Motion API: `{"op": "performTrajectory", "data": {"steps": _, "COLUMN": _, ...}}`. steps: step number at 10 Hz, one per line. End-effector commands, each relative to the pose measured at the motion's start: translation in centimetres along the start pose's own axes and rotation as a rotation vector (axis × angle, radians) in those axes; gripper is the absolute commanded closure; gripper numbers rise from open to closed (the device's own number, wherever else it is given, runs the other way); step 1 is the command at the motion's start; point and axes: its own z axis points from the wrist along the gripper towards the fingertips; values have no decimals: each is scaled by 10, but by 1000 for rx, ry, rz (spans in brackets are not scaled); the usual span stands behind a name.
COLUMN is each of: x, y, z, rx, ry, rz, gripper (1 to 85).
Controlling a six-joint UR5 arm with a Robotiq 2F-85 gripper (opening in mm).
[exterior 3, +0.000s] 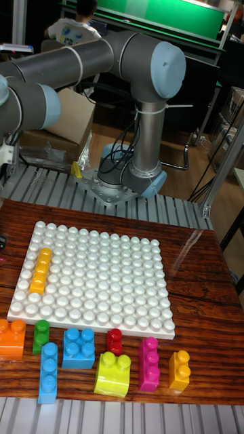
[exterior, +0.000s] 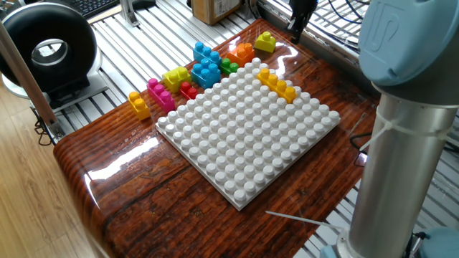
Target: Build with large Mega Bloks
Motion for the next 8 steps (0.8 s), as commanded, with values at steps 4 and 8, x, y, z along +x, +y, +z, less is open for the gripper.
{"op": "performTrajectory", "data": {"steps": 4, "x": -18, "y": -11, "z": -2, "rx": -41, "ry": -13, "rz": -81, "gripper": 267}}
{"op": "performTrajectory", "data": {"steps": 8, "x": -37, "y": -15, "z": 4, "rx": -60, "ry": -50, "rz": -58, "gripper": 233}}
